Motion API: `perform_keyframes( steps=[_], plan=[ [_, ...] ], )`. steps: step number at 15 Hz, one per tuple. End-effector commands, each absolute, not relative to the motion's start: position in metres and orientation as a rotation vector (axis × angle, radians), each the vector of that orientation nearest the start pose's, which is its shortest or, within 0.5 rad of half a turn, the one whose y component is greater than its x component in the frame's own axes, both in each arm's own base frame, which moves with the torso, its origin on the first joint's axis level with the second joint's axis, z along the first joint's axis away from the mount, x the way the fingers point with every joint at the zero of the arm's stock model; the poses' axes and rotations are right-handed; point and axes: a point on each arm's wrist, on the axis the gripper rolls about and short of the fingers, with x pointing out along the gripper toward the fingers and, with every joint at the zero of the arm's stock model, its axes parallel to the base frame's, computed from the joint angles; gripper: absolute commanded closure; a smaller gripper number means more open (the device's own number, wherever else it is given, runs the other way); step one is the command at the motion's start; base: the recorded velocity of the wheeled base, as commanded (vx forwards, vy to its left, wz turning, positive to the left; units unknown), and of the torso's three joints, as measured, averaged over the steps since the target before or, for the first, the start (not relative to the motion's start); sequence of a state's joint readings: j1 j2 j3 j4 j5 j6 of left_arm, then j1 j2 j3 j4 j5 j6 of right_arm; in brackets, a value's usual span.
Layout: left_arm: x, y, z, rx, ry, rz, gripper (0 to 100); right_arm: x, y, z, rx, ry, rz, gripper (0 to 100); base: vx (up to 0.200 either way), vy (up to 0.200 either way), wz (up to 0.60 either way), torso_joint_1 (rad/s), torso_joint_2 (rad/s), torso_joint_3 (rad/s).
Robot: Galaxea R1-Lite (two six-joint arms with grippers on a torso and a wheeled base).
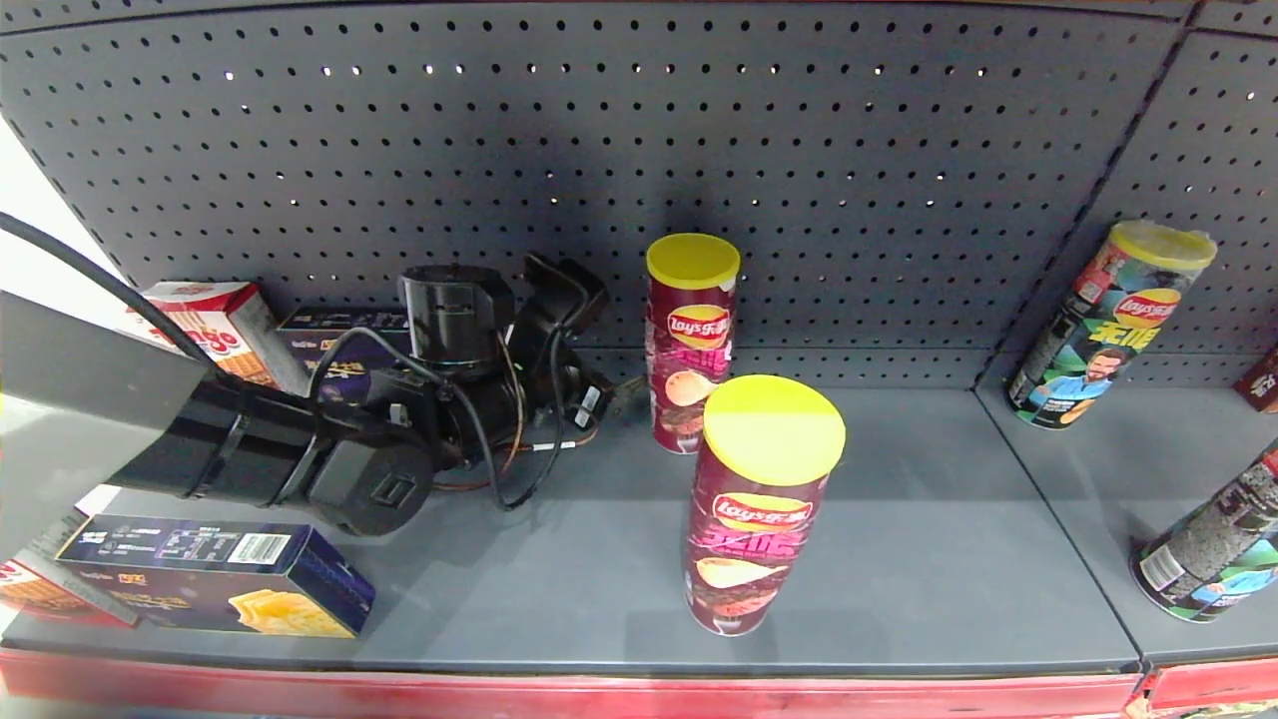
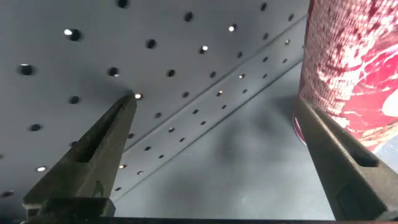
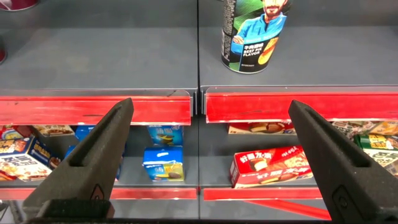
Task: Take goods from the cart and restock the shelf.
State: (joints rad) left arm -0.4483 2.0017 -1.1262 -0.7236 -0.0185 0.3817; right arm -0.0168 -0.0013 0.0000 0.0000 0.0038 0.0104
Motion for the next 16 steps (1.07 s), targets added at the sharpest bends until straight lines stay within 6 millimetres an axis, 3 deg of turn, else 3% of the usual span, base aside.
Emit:
perform_keyframes(
  steps=[1,13,14,16],
  plan=[
    [0.359,-0.174,0.167,0.409,0.067,-0.493,0,-0.023,0.0,0.075,0.011,0.0,-0.012,0,0.0,0.0,0.0,0.0,0.0,0.0],
    [0.359,-0.186,0.163,0.405,0.068,-0.495,0,-0.023,0.0,0.075,0.011,0.0,-0.012,0,0.0,0.0,0.0,0.0,0.0,0.0],
    [0.359,-0.186,0.166,0.396,0.045,-0.474,0,-0.023,0.0,0.075,0.011,0.0,-0.012,0,0.0,0.0,0.0,0.0,0.0,0.0],
    [0.35,-0.175,0.198,0.369,-0.069,-0.408,0,-0.023,0.0,0.075,0.011,0.0,-0.012,0,0.0,0.0,0.0,0.0,0.0,0.0]
  ],
)
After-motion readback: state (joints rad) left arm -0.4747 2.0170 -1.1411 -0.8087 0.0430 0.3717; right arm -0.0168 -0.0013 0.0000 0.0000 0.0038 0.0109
